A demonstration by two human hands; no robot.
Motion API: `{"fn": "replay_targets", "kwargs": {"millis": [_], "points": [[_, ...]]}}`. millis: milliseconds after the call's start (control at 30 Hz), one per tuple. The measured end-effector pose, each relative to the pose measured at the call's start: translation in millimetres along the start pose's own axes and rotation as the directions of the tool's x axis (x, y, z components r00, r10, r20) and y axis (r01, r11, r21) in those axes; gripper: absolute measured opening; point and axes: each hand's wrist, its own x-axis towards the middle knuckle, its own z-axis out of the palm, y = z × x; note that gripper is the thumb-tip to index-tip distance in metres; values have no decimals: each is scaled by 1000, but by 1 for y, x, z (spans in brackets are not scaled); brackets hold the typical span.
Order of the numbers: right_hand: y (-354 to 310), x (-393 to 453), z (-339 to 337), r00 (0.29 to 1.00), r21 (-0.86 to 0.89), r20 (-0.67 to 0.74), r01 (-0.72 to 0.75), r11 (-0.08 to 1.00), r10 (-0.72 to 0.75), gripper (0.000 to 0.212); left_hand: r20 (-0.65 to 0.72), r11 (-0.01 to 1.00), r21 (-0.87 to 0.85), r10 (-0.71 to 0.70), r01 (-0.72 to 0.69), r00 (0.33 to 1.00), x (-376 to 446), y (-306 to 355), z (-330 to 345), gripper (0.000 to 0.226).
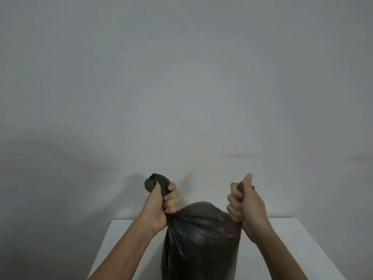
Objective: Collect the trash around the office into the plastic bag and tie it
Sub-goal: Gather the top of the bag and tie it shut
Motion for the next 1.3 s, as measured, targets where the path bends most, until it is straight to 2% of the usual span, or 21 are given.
{"fn": "replay_targets", "kwargs": {"millis": [67,100,167,233,300,400,500,567,633,667,767,800,867,933,967,1033,1067,1133,1200,1267,1300], "points": [[-2,-1,16,998,8,12,59,998,-59,55,91,948,316,9,-38,996,-12,-11,10,67],[-3,-3,22,995,-3,12,100,995,-100,56,159,854,513,7,-88,987,-17,-15,14,63],[-5,-4,28,977,-124,14,214,969,-214,63,301,572,795,-88,-200,949,-22,-22,21,38],[-10,-6,31,966,-272,32,256,928,-257,61,378,414,865,-163,-284,911,-20,-29,26,33],[-15,-3,34,966,-360,103,257,897,-235,57,373,297,899,-141,-321,917,-19,-31,29,22],[-15,5,31,966,-447,136,258,857,-220,57,365,225,912,-62,-343,929,-17,-32,29,19],[-12,9,16,958,-457,190,280,844,-215,76,291,294,917,-25,-271,956,-16,-29,31,30],[-5,0,2,905,-450,366,375,810,-215,101,208,451,871,24,-197,978,-14,-29,31,38],[5,1,-16,929,-349,347,252,903,-125,131,156,621,773,11,-129,988,-11,-30,26,31],[10,2,-23,949,-346,308,181,920,-71,133,149,654,747,6,-117,989,-5,-32,22,28],[43,-5,-29,902,-507,426,173,844,71,131,100,701,705,53,-108,994,-5,-30,25,28],[52,-12,-34,880,-476,459,131,870,119,134,91,708,701,31,-86,995,-3,-31,24,30],[63,-16,-30,865,-398,490,113,911,107,136,53,731,680,30,-58,998,-4,-32,35,34],[69,-18,-17,905,-406,424,163,899,28,131,39,733,676,66,-75,997,-3,-32,39,45],[75,-23,-14,944,-440,329,176,881,-24,127,21,749,661,46,-48,999,-2,-36,40,48],[83,-22,-11,969,-523,187,238,819,-162,113,17,790,613,19,-25,1000,1,-36,40,48],[85,-21,-14,963,-572,121,266,776,-240,96,43,778,628,-3,-25,999,4,-39,39,50],[78,-11,-12,935,-604,16,292,742,-354,35,18,744,668,9,-19,1000,4,-39,42,50],[71,-8,-15,938,-449,-107,251,858,-330,43,16,803,596,-18,5,1000,1,-39,41,30],[59,-7,-19,967,-47,-180,174,984,-180,33,5,903,428,-31,26,999,0,-31,36,24],[54,-5,-23,982,133,-165,117,984,-94,29,-5,949,312,-54,53,999,1,-26,30,28]]}}
